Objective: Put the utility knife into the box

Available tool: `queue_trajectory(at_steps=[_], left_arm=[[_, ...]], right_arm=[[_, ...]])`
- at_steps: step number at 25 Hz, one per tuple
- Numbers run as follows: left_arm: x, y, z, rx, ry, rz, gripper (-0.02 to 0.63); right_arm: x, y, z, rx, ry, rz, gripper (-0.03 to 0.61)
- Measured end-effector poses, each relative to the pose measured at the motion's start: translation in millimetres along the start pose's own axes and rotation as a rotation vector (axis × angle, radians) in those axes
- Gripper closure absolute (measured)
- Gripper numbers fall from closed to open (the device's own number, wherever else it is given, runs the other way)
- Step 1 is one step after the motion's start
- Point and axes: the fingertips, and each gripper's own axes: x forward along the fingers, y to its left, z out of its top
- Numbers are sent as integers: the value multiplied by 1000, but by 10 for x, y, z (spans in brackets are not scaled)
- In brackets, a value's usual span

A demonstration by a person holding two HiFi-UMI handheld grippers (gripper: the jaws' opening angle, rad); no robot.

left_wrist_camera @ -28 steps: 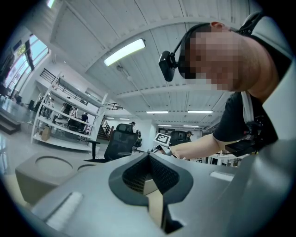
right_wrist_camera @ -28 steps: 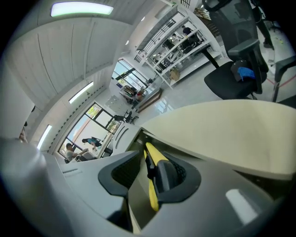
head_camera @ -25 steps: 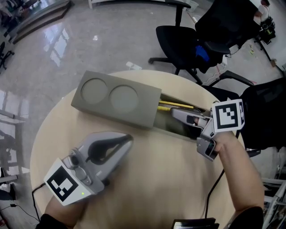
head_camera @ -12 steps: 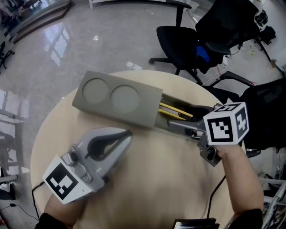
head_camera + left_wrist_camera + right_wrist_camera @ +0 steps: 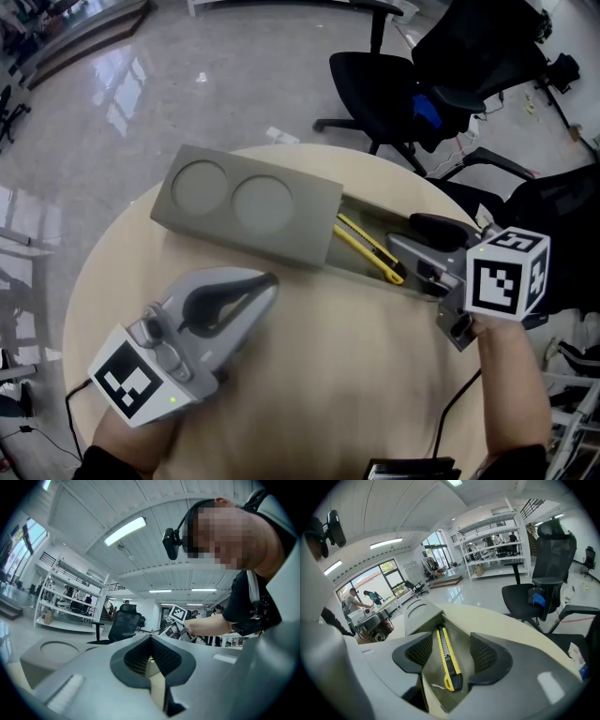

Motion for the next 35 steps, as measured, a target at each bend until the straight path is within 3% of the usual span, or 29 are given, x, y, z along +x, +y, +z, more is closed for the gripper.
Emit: queue_trajectory(at_steps=[6, 11, 16, 21, 28, 32, 35], left_arm=[[15, 16, -14, -9, 1, 2, 614], [10, 24, -29, -16, 5, 8, 614], [-24, -33, -15, -32, -2, 21, 614], [-198, -196, 220, -52, -16, 42, 614], [-602, -612, 729, -42, -1, 46, 614], [-911, -852, 1135, -24, -62, 43, 614], [-1241, -1169, 1174, -38, -9, 27, 614]], right_arm=[[-96, -22, 61, -34, -78, -15, 388], [-207, -56, 121, -62, -155, -43, 562], [-318, 113, 142, -149, -246, -11, 565], [-725, 243, 160, -150, -337, -19, 565], [-1379, 611, 112, -156, -333, -61, 565], [-1763, 966, 100, -152, -339, -70, 565], [-1935, 1359, 43, -174, -324, -49, 565]])
